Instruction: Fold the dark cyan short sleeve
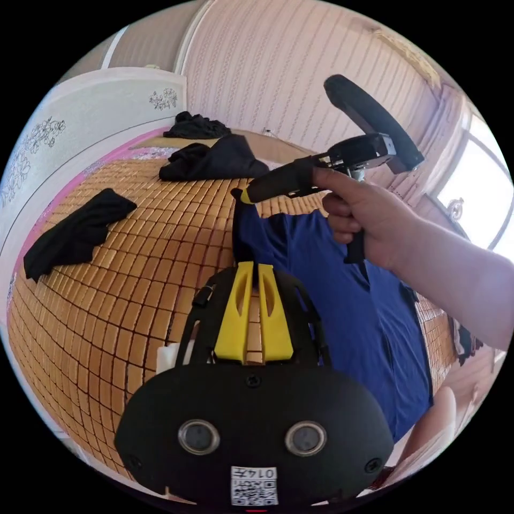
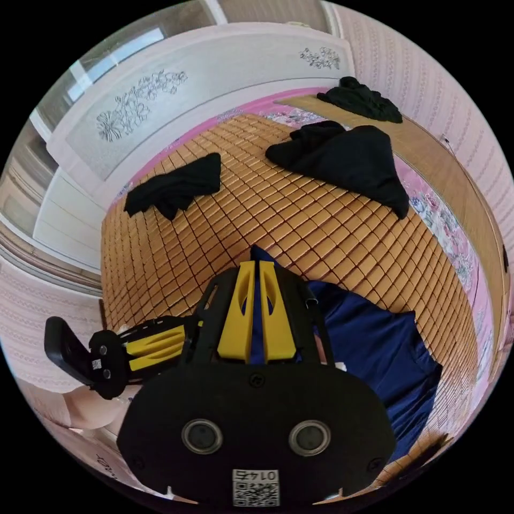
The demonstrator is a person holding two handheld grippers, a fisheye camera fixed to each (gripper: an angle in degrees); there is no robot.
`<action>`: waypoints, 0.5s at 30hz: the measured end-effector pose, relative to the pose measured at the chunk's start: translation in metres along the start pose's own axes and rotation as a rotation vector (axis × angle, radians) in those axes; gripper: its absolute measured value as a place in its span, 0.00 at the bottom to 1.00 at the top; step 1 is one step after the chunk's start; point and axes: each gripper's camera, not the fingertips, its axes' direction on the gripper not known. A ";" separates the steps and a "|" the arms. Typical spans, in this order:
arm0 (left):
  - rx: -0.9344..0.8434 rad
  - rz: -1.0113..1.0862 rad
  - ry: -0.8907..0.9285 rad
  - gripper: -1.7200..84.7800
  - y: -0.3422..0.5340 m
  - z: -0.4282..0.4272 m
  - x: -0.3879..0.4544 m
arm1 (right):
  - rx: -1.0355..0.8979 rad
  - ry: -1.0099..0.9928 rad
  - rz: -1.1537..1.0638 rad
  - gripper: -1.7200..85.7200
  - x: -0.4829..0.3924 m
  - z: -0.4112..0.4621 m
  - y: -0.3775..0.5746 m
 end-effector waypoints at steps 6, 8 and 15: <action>0.073 0.261 0.215 0.08 0.035 -0.006 0.066 | 0.272 -0.034 0.252 0.03 0.079 -0.115 0.124; -0.011 0.280 0.222 0.09 0.055 0.017 0.074 | 0.228 0.021 0.309 0.05 0.101 -0.120 0.177; -0.151 0.322 0.136 0.08 0.089 0.073 0.086 | 0.013 0.091 0.281 0.09 0.129 -0.112 0.206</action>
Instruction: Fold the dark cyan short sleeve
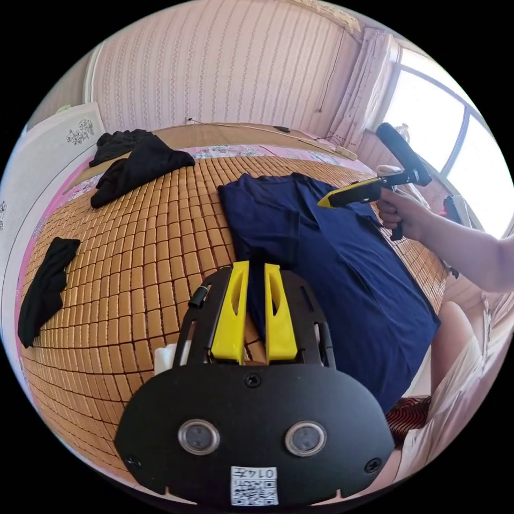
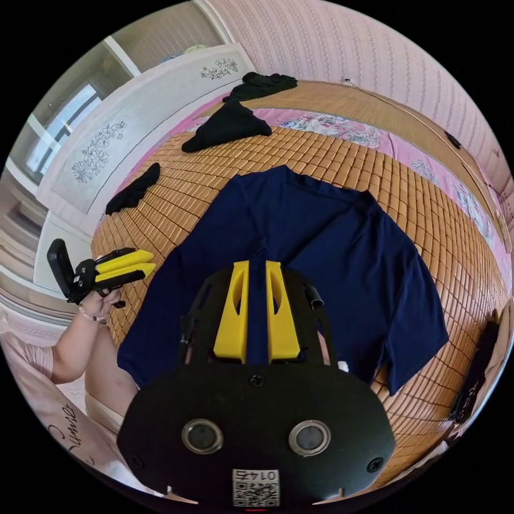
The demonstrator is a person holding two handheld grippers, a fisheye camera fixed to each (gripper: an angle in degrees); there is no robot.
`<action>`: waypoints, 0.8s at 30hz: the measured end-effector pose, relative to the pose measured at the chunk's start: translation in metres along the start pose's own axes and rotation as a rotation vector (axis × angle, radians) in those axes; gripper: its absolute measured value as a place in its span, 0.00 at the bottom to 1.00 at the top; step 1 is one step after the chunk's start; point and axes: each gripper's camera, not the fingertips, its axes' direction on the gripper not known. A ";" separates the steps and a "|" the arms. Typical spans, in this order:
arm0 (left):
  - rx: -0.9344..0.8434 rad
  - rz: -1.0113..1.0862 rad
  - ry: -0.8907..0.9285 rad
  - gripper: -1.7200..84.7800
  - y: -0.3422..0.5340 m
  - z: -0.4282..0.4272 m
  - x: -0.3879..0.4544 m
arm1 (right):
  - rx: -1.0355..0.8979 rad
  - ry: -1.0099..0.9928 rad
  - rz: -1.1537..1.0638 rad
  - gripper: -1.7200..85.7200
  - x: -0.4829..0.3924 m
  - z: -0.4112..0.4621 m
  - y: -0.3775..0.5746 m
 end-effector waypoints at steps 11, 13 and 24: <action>-0.027 0.204 0.147 0.08 -0.046 0.091 0.104 | 0.066 0.212 0.223 0.11 0.093 -0.078 0.105; -0.032 0.245 0.178 0.08 -0.064 0.112 0.130 | 0.055 0.272 0.296 0.11 0.116 -0.090 0.132; -0.161 0.358 0.243 0.09 -0.191 0.278 0.283 | 0.165 0.189 0.456 0.10 0.202 -0.123 0.198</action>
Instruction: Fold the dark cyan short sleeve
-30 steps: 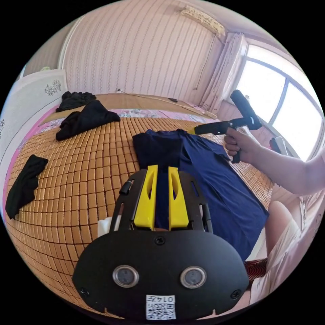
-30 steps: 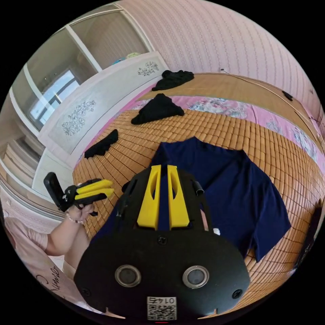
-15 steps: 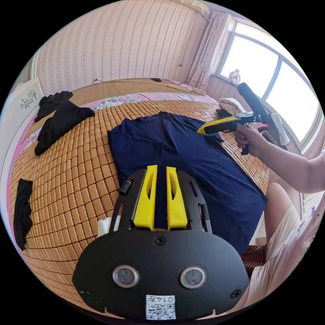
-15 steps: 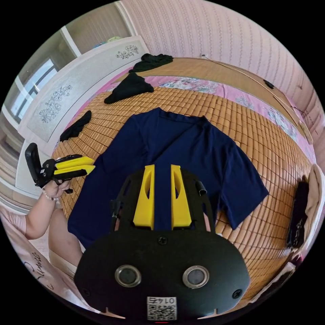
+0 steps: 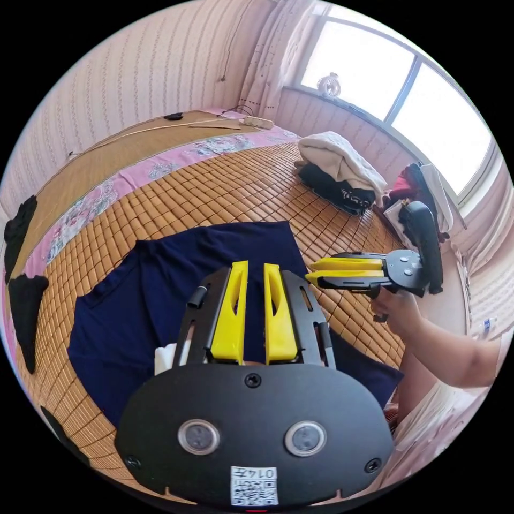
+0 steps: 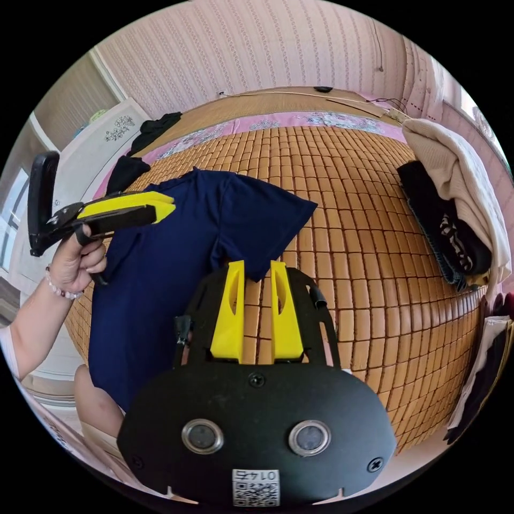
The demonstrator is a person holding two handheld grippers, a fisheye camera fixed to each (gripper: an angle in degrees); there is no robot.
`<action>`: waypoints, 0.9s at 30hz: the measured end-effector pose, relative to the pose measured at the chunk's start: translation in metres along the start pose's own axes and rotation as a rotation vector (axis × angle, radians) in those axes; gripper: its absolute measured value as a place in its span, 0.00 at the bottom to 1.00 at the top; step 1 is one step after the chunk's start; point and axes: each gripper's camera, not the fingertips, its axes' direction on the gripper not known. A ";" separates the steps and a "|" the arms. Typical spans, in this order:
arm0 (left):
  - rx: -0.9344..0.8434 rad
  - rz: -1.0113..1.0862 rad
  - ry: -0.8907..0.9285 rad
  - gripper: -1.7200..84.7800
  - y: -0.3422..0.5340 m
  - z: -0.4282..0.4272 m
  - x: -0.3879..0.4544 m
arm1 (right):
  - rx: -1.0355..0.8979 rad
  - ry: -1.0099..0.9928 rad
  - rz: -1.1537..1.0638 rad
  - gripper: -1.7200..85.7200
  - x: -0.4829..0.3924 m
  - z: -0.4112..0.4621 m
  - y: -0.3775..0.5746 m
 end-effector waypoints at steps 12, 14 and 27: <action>-0.150 -0.017 -0.051 0.12 -0.111 0.165 0.049 | 0.048 -0.196 0.093 0.03 0.073 -0.010 0.014; -0.174 0.027 -0.122 0.10 -0.113 0.181 0.052 | 0.047 -0.228 0.106 0.02 0.085 -0.013 0.015; 0.171 -0.193 -0.105 0.04 0.006 -0.008 -0.096 | 0.208 -0.434 -0.208 0.02 0.079 -0.079 0.005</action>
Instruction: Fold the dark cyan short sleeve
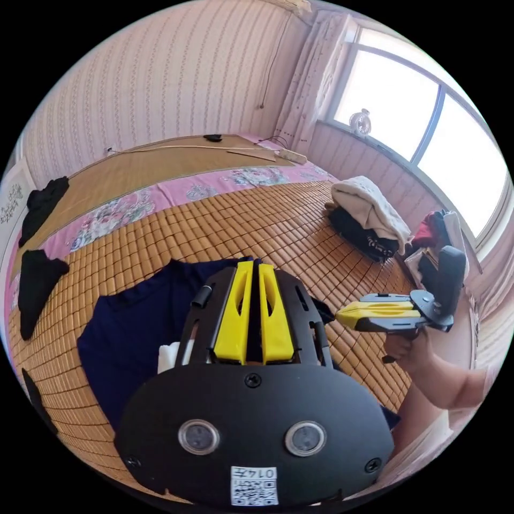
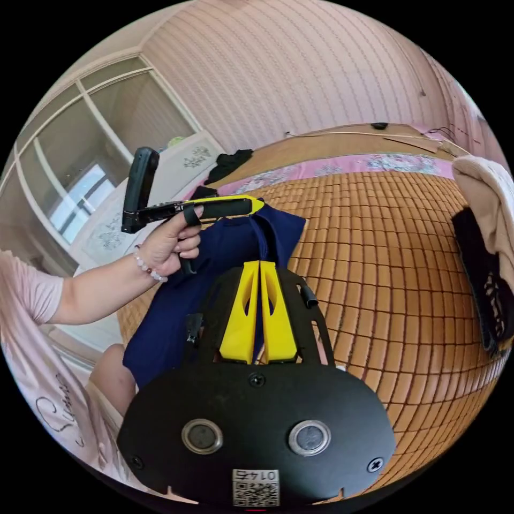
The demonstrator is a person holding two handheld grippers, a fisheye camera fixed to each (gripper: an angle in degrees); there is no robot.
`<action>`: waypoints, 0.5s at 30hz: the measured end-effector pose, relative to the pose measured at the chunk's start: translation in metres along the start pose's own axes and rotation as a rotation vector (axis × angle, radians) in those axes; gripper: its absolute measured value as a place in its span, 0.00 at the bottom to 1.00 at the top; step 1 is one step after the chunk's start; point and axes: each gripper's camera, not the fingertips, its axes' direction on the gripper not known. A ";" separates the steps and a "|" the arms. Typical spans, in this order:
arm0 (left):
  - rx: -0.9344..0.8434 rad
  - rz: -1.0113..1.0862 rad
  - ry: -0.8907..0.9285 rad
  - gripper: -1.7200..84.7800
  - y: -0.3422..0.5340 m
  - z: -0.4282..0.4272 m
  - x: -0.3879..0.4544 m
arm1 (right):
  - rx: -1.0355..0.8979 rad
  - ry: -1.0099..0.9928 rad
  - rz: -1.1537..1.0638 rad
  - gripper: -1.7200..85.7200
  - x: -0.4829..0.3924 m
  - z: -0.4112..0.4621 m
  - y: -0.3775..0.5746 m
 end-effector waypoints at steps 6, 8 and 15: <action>-0.117 -0.171 -0.068 0.10 0.084 -0.056 -0.105 | -0.147 0.026 -0.023 0.03 -0.008 0.013 0.009; -0.128 -0.235 -0.052 0.10 0.105 -0.077 -0.136 | -0.184 0.064 -0.020 0.05 -0.004 0.020 0.004; -0.059 -0.373 -0.188 0.10 0.123 -0.129 -0.229 | -0.239 0.251 -0.065 0.13 0.013 0.057 -0.046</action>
